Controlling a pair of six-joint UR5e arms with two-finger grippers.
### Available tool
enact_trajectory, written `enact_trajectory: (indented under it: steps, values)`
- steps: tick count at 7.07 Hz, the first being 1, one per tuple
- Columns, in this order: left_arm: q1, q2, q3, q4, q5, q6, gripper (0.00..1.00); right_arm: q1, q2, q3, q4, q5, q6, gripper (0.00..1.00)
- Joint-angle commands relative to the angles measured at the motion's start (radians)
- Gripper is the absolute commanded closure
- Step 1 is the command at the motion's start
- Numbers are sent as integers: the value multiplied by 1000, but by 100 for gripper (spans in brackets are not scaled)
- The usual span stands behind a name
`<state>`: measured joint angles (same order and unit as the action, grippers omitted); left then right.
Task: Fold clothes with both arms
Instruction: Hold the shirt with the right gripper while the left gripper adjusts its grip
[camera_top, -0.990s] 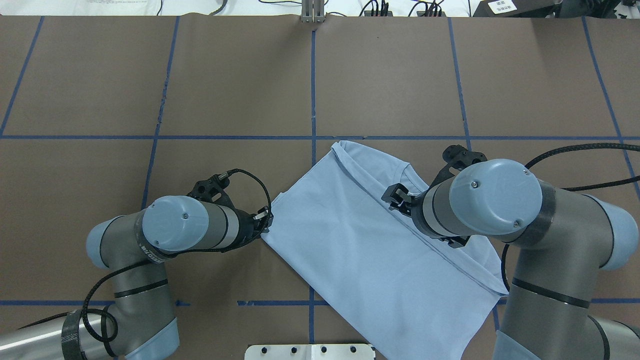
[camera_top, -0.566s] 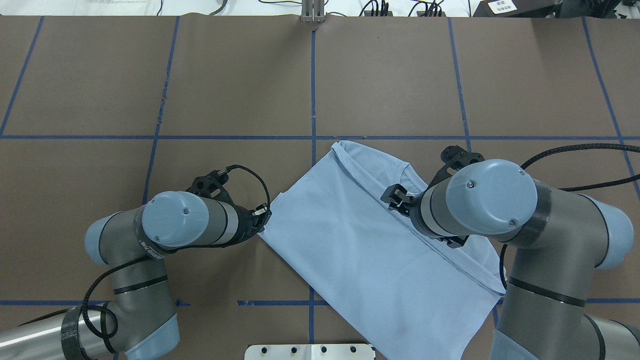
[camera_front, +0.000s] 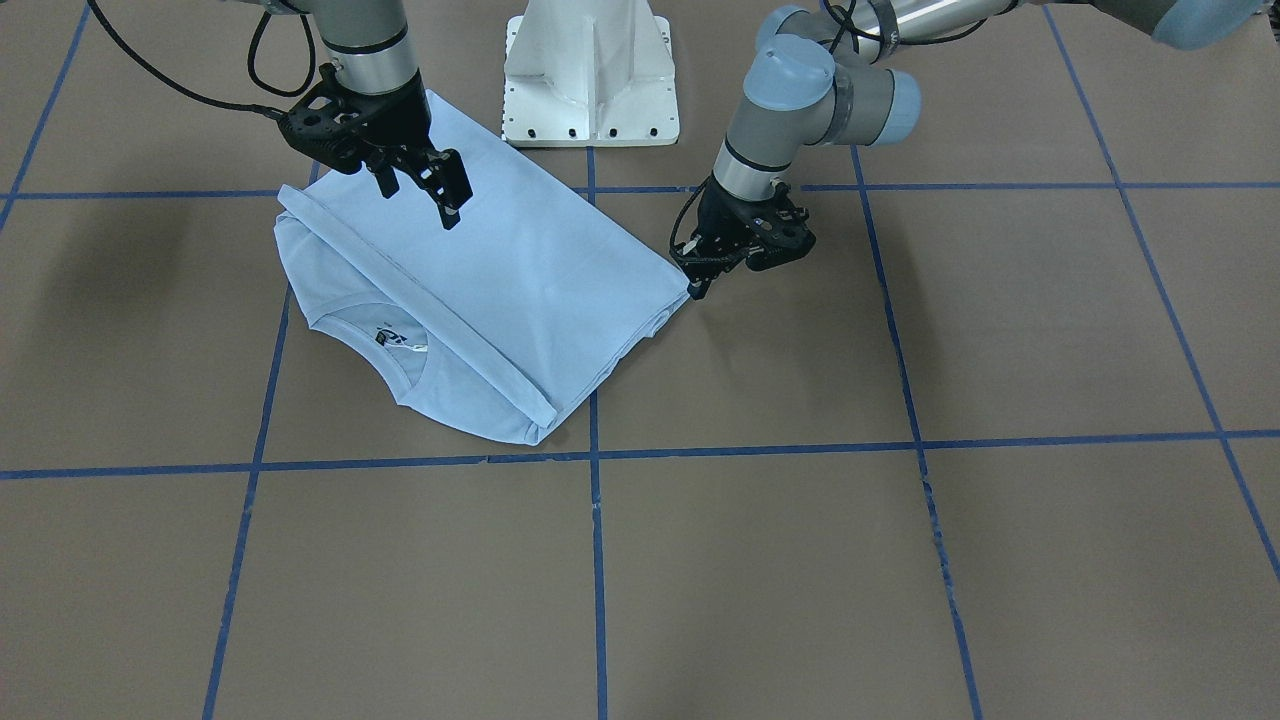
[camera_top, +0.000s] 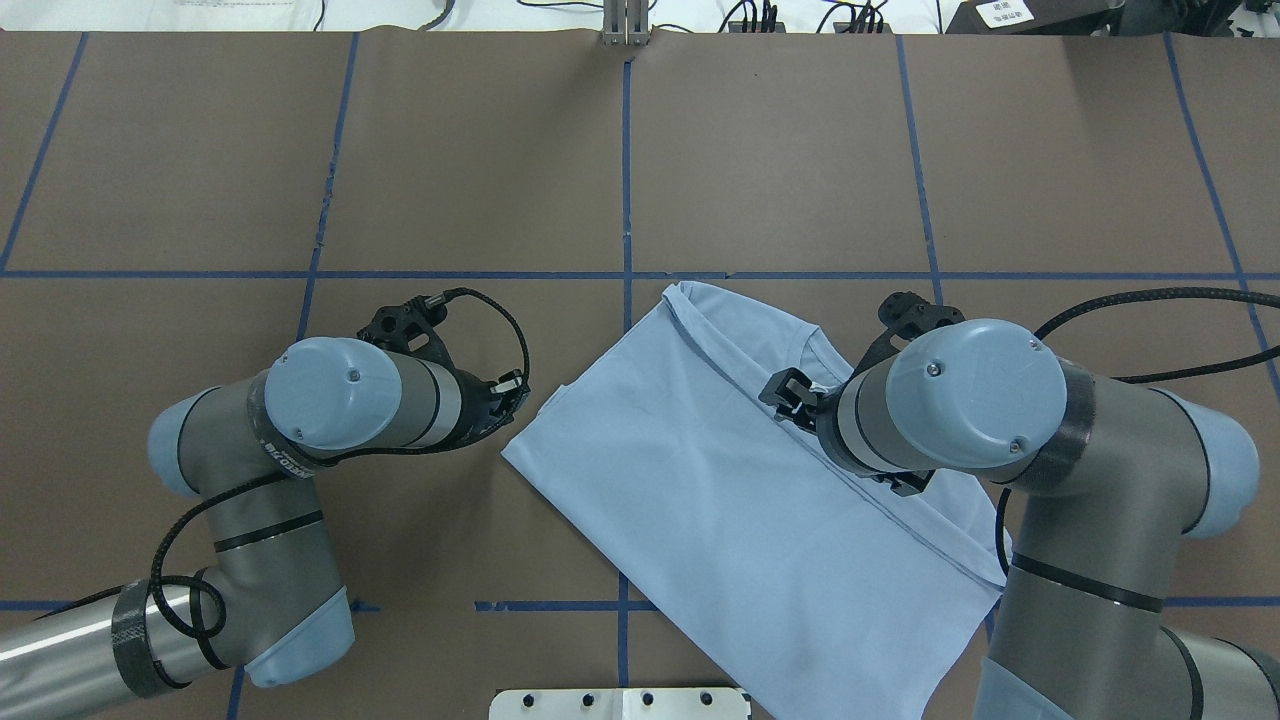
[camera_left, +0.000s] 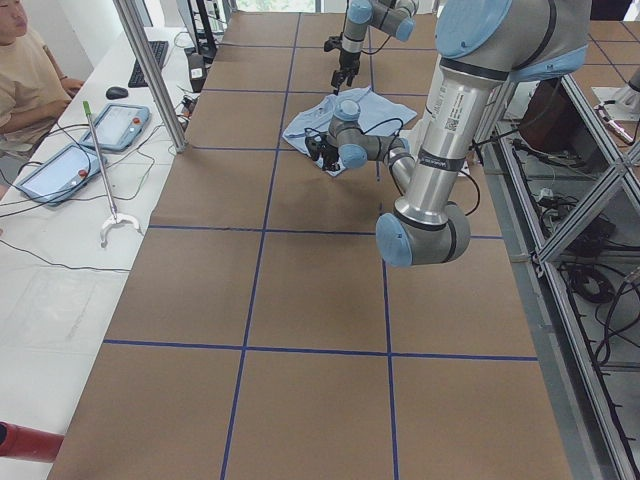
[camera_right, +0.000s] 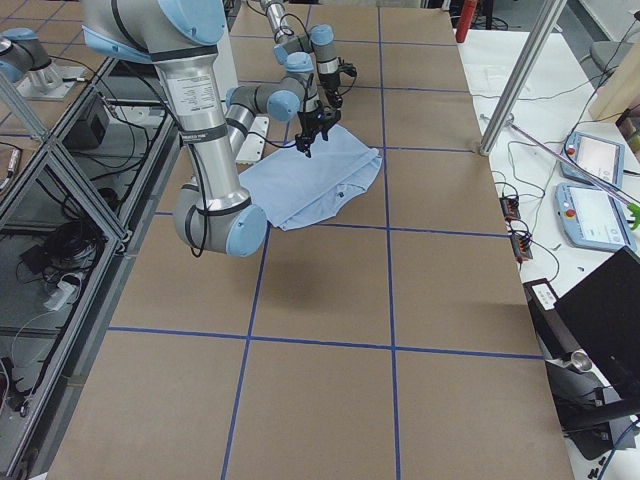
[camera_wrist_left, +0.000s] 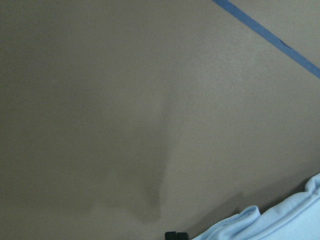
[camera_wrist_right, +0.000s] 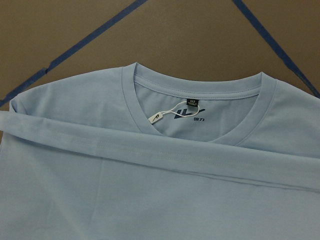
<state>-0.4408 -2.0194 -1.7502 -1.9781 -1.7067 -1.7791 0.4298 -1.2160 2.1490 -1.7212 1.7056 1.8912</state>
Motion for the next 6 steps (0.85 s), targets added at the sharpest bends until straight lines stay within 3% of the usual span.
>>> enact_trajectory:
  steps: [1, 6]
  values:
    - [17, -15, -2, 10, -1, -8, 54, 0, 0, -3, 0, -10, -1, 0]
    - [37, -16, 29, 34, -2, -6, 53, -2, 1, -14, 0, -11, 2, 0]
